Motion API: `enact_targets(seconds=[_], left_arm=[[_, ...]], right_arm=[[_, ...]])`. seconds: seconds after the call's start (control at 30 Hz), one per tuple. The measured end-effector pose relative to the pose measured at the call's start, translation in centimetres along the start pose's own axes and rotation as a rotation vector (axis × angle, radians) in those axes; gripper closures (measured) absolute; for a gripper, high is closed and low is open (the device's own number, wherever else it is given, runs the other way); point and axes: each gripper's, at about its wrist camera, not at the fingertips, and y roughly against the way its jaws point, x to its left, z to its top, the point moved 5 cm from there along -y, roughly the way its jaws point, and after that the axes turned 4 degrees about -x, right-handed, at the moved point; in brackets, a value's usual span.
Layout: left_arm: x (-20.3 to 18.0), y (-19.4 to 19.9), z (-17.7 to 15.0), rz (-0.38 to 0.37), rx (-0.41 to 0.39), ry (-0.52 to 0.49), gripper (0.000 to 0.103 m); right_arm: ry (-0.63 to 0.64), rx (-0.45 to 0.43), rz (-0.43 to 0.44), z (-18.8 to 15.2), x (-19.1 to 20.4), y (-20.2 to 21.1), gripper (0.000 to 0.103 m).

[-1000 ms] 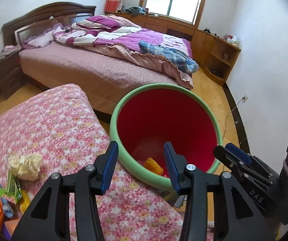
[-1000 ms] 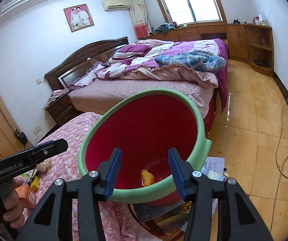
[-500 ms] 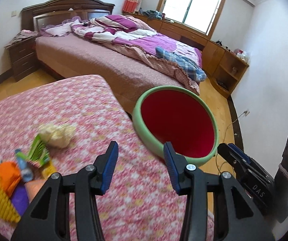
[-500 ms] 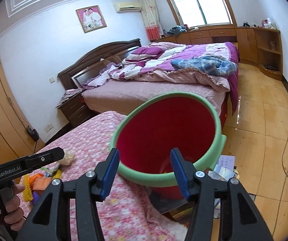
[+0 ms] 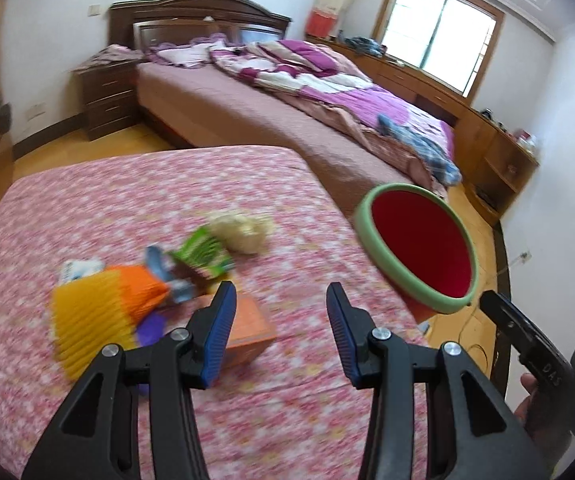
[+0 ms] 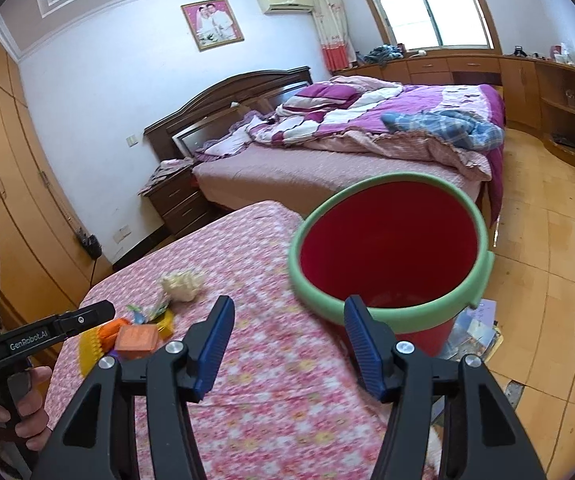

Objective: Collect trash
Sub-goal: 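Move both tools back over the bed toward the remaining trash, then grasp the second yellow foam net with the left tool while the right tool grasps the orange box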

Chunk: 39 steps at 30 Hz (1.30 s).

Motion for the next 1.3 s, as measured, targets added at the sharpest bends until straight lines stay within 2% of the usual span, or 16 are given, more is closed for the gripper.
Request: enact_targets(seconds=[0.27, 0.43, 0.5, 0.53, 0.57, 0.7, 0.9, 1.0, 1.07, 1.2, 1.3], left_arm=[[6.0, 1.5, -0.8, 0.123, -0.001, 0.036, 0.056], [9.5, 1.0, -1.6, 0.156, 0.008, 0.099, 0.056], [10.5, 0.6, -2.0, 0.17, 0.013, 0.123, 0.05], [10.9, 0.4, -2.2, 0.173, 0.019, 0.128, 0.038], [11.2, 0.0, -2.4, 0.169, 0.029, 0.13, 0.03], [12.0, -1.1, -3.2, 0.166, 0.045, 0.158, 0.03], [13.2, -1.7, -4.2, 0.239, 0.043, 0.157, 0.03], [14.1, -1.5, -4.6, 0.188, 0.047, 0.226, 0.032], [14.8, -1.0, -5.0, 0.165, 0.043, 0.264, 0.038], [15.8, 0.1, -5.2, 0.174, 0.025, 0.289, 0.047], [16.4, 0.6, -5.5, 0.166, 0.032, 0.311, 0.059]], right_arm=[[0.032, 0.037, 0.03, -1.2, 2.9, -0.6, 0.038], [0.055, 0.07, 0.028, -2.2, 3.9, -1.3, 0.036], [0.06, 0.085, 0.03, -2.5, 4.3, -1.7, 0.036], [0.061, 0.095, 0.031, -2.8, 4.5, -1.9, 0.036], [0.061, 0.102, 0.031, -3.0, 4.5, -2.0, 0.036], [0.07, 0.128, 0.03, -3.7, 5.0, -2.6, 0.035], [0.097, 0.16, 0.045, -4.6, 6.1, -3.4, 0.035], [0.106, 0.175, 0.056, -4.9, 6.7, -3.8, 0.035], [0.115, 0.187, 0.068, -5.3, 7.3, -4.0, 0.035], [0.137, 0.205, 0.086, -5.8, 8.4, -4.5, 0.035], [0.152, 0.22, 0.103, -6.2, 9.3, -4.7, 0.035]])
